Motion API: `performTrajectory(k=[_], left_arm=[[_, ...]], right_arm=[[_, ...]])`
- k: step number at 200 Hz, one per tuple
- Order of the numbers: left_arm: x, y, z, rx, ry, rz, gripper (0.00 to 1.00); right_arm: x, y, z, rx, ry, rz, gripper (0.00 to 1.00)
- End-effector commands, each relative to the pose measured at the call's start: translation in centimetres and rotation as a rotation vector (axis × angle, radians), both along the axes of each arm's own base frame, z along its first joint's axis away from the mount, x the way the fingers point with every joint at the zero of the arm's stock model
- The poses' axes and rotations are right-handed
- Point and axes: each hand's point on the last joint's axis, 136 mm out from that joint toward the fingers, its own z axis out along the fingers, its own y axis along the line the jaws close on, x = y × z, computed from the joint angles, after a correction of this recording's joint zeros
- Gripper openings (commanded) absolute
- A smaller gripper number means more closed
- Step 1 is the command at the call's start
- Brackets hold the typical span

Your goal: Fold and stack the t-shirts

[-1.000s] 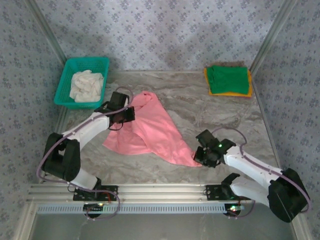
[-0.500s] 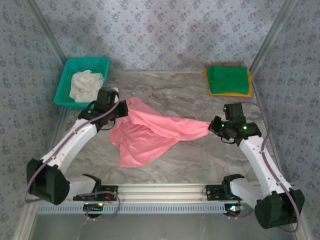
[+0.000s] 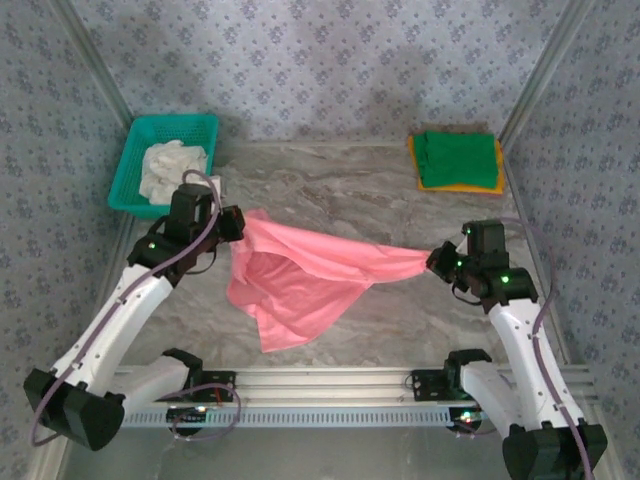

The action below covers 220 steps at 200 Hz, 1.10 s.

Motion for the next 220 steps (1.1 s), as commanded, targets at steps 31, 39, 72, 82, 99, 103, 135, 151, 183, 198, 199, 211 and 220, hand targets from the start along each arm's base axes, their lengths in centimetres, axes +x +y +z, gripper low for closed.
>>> performTrajectory(k=[31, 39, 72, 82, 99, 103, 135, 151, 183, 198, 199, 211, 220], left_arm=[[6.4, -2.3, 3.8, 0.081, -0.131, -0.086, 0.0], [8.4, -3.4, 4.6, 0.074, -0.159, -0.124, 0.0], [19.0, -9.0, 5.7, 0.137, -0.215, -0.344, 0.2], [22.2, -10.2, 6.2, 0.185, -0.21, -0.386, 0.51], [24.7, -11.5, 8.7, 0.193, -0.238, -0.412, 0.77], [24.6, -11.7, 9.8, 0.18, -0.277, -0.415, 0.76], [22.6, -11.3, 13.7, 0.133, -0.366, -0.409, 0.73], [20.0, -8.9, 14.4, 0.108, -0.437, -0.343, 0.77], [12.5, -4.0, 8.6, 0.117, -0.345, -0.228, 0.96], [10.0, -2.9, 3.4, 0.137, -0.249, -0.206, 0.96], [9.8, -2.8, 2.8, 0.139, -0.24, -0.207, 0.96], [8.3, -2.3, -1.4, 0.143, -0.171, -0.207, 0.95], [7.6, -2.3, -4.0, 0.135, -0.112, -0.211, 0.94]], right_arm=[[6.4, 0.3, 4.3, 0.053, -0.143, -0.029, 0.0], [7.7, 0.1, 4.3, 0.057, -0.15, -0.039, 0.0], [13.0, -2.9, 2.0, 0.162, -0.118, -0.229, 0.07], [14.5, -3.5, 1.9, 0.236, -0.126, -0.277, 0.29], [16.1, -3.8, 2.8, 0.307, -0.122, -0.281, 0.41], [16.2, -3.8, 3.3, 0.302, -0.132, -0.273, 0.41], [14.3, -4.3, 6.2, 0.155, -0.249, -0.261, 0.43], [12.9, -3.7, 6.7, 0.057, -0.3, -0.215, 0.45], [11.6, 0.2, 4.5, -0.16, -0.281, 0.047, 0.5], [11.6, 3.9, 2.9, -0.21, -0.27, 0.258, 0.54], [11.6, 4.2, 2.8, -0.213, -0.269, 0.273, 0.55], [11.3, 8.1, 1.8, -0.263, -0.275, 0.469, 0.57], [11.2, 10.8, 1.0, -0.334, -0.276, 0.601, 0.6]])
